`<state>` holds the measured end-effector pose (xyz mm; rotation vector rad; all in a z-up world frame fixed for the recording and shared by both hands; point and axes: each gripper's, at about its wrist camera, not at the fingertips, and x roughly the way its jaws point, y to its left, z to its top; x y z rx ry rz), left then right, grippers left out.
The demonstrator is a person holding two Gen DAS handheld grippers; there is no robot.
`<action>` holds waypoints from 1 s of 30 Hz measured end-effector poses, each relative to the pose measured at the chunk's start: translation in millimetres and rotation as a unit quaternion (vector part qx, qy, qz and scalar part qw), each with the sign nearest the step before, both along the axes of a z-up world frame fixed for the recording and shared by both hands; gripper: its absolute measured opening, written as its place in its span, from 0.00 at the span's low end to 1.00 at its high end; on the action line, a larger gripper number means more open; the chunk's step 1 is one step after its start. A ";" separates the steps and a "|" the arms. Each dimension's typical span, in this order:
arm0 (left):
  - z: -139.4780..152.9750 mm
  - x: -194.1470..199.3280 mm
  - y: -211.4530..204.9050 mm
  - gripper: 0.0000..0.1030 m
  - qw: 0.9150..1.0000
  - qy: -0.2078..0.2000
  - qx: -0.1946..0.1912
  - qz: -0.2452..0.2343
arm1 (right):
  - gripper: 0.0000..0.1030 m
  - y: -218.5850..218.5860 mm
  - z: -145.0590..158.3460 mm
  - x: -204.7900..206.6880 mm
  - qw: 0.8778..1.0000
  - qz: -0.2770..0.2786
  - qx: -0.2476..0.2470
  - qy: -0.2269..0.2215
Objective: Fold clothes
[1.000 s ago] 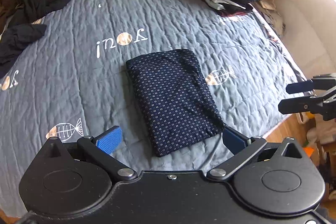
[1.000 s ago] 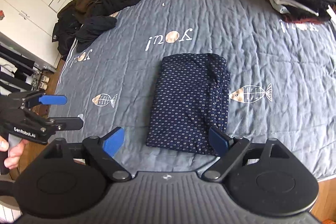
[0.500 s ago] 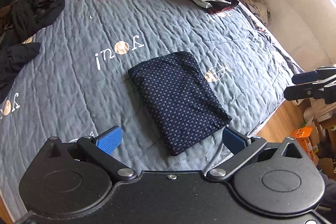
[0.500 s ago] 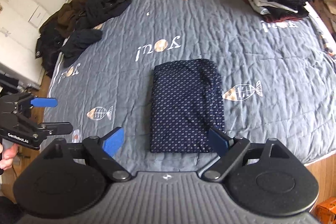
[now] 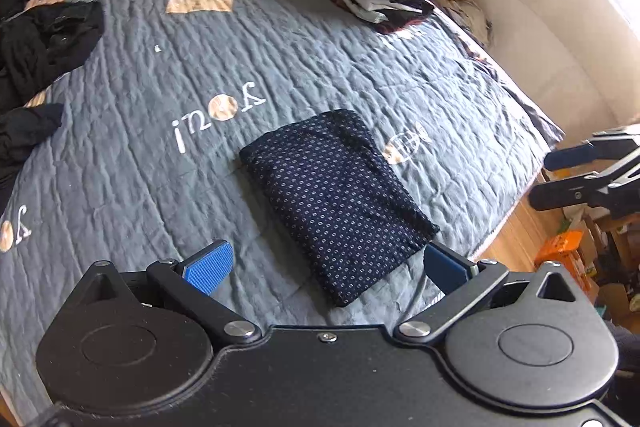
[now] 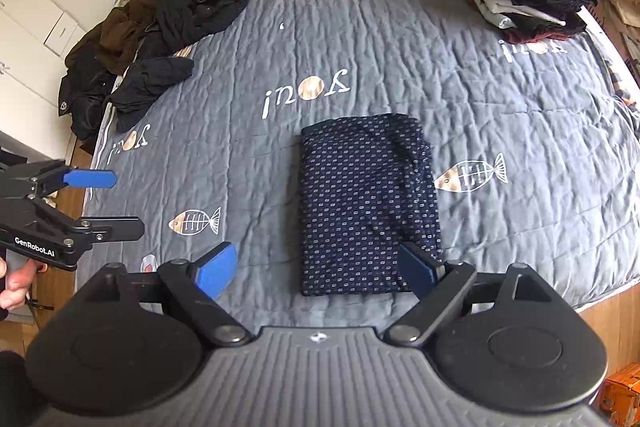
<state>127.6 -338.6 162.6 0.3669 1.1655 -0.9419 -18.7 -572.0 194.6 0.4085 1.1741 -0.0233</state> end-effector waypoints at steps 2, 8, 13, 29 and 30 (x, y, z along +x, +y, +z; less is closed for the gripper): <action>-1.3 0.2 -2.0 1.00 1.000 0.000 0.000 -0.011 | 0.85 4.8 0.2 0.9 1.000 0.004 -0.001 -0.001; -5.8 1.0 -7.2 1.00 1.000 0.004 -0.005 -0.022 | 0.85 3.3 -2.7 -4.0 1.000 -0.001 0.000 0.012; -18.0 6.9 -9.6 1.00 1.000 0.009 -0.004 -0.003 | 0.85 -5.0 -14.2 -9.3 0.999 0.000 -0.002 0.033; -105.5 36.2 -38.2 1.00 0.999 0.042 0.013 0.030 | 0.85 -45.2 -82.1 12.4 0.998 0.002 0.022 0.058; -110.4 38.7 -40.3 1.00 0.999 0.043 0.013 0.030 | 0.85 -47.7 -87.5 14.3 0.998 0.003 0.024 0.060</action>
